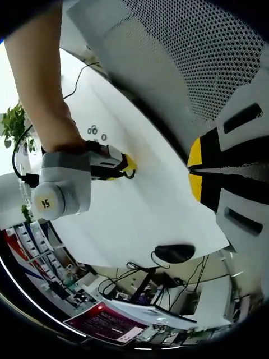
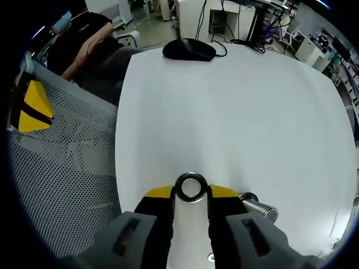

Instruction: Place the washer onto the threaded stud by aligning its center hole with the stud, sliding it down to the base, and recovering from edge contact or off-axis alignment until the washer reaches the visible bottom stop.

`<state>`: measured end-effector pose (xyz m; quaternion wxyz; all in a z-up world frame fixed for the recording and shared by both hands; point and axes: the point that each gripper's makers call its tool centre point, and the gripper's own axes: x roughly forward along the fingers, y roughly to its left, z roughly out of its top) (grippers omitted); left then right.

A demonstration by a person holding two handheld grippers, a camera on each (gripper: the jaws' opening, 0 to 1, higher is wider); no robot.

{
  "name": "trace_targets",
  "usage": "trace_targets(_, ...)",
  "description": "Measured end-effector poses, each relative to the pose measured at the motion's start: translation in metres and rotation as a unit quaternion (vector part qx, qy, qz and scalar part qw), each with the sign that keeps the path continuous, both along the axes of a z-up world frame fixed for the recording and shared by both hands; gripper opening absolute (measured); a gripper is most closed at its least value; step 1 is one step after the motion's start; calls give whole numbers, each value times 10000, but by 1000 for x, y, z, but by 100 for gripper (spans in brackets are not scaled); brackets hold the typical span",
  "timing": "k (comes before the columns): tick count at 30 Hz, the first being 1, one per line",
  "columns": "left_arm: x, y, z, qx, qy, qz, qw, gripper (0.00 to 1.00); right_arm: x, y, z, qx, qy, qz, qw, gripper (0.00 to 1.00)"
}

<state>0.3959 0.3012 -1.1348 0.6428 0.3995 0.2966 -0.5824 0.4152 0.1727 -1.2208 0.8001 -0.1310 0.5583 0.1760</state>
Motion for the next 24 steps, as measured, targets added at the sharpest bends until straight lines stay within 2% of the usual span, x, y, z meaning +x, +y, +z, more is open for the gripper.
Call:
trace_targets(4,0,0,0,20,0,-16,10000,0,5,-1,16,-73,-123,167,9998,24)
trace_targets(10,-1,0,-1,35,5,-27,10000,0,11,-6,43,-48,-413,141,9990,24)
trace_targets(14,-2,1,-1,28,3,-36,10000,0,5,-7,63,-121,-559,160,9982,24)
trace_targets(19,-2,1,0,26,-3,-38,10000,0,7,-11,76,-197,-697,150,9973,24)
trace_targets(24,-2,0,0,2,-14,-45,10000,0,0,-16,86,-292,-769,130,9965,24)
